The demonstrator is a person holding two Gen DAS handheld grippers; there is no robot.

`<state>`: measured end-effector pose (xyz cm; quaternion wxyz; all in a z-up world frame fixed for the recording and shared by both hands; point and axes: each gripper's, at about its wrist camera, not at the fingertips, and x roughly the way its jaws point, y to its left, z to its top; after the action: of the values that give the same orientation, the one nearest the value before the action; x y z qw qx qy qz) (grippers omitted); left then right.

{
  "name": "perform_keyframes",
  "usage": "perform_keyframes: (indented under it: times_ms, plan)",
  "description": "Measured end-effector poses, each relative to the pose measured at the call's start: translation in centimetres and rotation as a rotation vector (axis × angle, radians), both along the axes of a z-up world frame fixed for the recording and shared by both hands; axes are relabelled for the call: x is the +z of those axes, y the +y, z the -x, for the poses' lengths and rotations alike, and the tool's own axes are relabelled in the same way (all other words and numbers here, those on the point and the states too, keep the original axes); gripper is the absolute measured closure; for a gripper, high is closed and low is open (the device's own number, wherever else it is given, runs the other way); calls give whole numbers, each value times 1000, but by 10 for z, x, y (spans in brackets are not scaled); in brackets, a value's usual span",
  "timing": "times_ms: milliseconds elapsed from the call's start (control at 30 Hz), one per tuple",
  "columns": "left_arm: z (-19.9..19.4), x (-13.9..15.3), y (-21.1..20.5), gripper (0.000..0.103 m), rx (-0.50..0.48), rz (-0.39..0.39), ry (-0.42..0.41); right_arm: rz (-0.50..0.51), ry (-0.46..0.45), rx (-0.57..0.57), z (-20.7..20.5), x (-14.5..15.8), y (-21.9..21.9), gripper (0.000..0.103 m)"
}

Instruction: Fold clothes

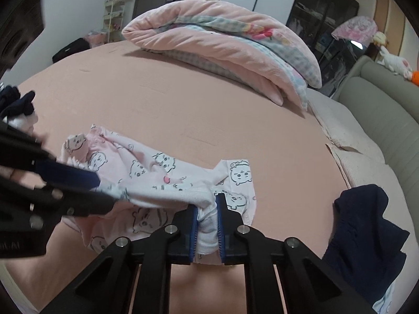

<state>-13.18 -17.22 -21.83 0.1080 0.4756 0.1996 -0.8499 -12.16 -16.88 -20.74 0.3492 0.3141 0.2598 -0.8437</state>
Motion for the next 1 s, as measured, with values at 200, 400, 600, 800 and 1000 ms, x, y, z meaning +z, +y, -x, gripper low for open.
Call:
perform_keyframes:
  times_ms: [200, 400, 600, 800, 1000]
  plan:
    - [2, -7, 8, 61, -14, 23, -35, 30, -23, -14, 4, 9, 5, 94]
    - [2, -15, 17, 44, -10, 45, -57, 72, -39, -21, 3, 22, 10, 94]
    - [-1, -24, 17, 38, 2, 74, -72, 104, -35, -26, 3, 35, 16, 94]
    - [-4, -25, 15, 38, 47, 158, -71, 120, -28, -22, 1, 47, 19, 94]
    - [-10, -18, 6, 38, 47, 182, -65, 118, -18, -56, -2, 50, 28, 94]
